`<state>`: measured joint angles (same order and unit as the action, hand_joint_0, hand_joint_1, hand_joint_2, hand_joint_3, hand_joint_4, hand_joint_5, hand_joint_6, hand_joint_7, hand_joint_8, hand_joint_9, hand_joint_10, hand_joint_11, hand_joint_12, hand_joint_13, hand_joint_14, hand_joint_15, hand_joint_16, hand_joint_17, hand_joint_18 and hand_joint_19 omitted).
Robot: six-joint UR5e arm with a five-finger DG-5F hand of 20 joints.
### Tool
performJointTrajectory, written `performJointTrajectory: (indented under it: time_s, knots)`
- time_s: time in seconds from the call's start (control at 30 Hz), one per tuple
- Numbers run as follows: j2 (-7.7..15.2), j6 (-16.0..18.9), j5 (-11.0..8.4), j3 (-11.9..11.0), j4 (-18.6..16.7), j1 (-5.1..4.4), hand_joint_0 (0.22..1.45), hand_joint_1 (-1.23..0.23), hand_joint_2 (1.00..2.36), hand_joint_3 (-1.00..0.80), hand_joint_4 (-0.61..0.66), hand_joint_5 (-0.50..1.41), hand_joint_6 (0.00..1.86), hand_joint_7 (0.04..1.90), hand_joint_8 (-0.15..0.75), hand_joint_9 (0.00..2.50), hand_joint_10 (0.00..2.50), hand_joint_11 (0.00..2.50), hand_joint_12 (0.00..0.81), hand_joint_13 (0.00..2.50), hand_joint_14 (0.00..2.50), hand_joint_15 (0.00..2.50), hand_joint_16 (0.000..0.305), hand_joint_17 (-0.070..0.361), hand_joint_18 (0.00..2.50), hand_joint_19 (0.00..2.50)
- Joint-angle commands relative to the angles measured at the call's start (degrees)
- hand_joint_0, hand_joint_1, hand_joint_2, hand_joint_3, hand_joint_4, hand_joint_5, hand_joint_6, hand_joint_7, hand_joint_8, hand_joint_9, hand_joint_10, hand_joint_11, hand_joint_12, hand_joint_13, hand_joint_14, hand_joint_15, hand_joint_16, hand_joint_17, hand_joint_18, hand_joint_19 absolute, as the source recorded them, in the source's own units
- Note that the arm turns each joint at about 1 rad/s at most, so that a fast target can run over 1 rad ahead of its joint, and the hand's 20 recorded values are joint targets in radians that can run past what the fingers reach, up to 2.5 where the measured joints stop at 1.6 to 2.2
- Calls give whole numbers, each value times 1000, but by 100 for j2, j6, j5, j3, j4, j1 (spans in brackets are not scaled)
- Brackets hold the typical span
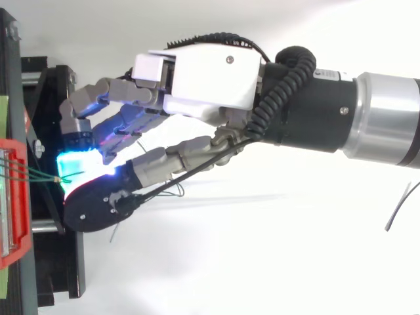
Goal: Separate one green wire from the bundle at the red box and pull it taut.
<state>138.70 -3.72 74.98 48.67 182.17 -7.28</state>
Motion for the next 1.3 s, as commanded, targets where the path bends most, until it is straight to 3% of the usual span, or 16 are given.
performJointTrajectory:
  time_s: [0.0, 0.33, 0.43, 0.53, 0.63, 0.83, 0.97, 1.03, 1.27]
  knots:
    - [-1, -59, 16, -95, 125, 16, 642, -782, 1003, -459, 217, -170, 728, 1192, 312, 704, 4, 169, 389, 683, 6, 192, 42, 95, 477, 273]
    - [-89, -226, 16, -174, 345, 42, 716, -859, 1000, -500, 197, -187, 799, 1138, 305, 718, 6, 226, 384, 698, 6, 194, 42, 94, 527, 247]
    - [-98, -279, 8, -200, 371, 42, 666, -855, 1000, -500, 217, -188, 800, 1130, 301, 718, 6, 233, 381, 696, 7, 208, 42, 93, 523, 262]
    - [-124, -296, 8, -218, 424, 42, 539, -784, 1000, -500, 234, -179, 770, 1128, 313, 725, 6, 235, 398, 698, 7, 210, 44, 99, 524, 285]
    - [-133, -296, 8, -209, 459, 42, 498, -703, 1000, -500, 251, -165, 730, 1150, 332, 738, 5, 225, 415, 701, 7, 216, 47, 105, 531, 291]
    - [-185, -305, 8, -209, 538, 51, 559, -577, 1000, -500, 221, -148, 683, 1253, 319, 737, 6, 218, 402, 688, 6, 220, 44, 99, 503, 327]
    - [-238, -367, -10, -200, 609, 51, 617, -690, 1007, -410, 195, -154, 696, 1297, 314, 737, 6, 227, 394, 684, 7, 219, 44, 98, 494, 330]
    - [-265, -402, -1, -200, 644, 60, 625, -734, 1010, -371, 198, -167, 725, 1232, 313, 734, 6, 224, 395, 685, 7, 221, 44, 99, 492, 323]
    - [-282, -402, 8, -191, 741, 60, 684, -850, 1004, -443, 212, -185, 764, 1174, 306, 713, 6, 224, 391, 692, 7, 216, 45, 101, 508, 307]
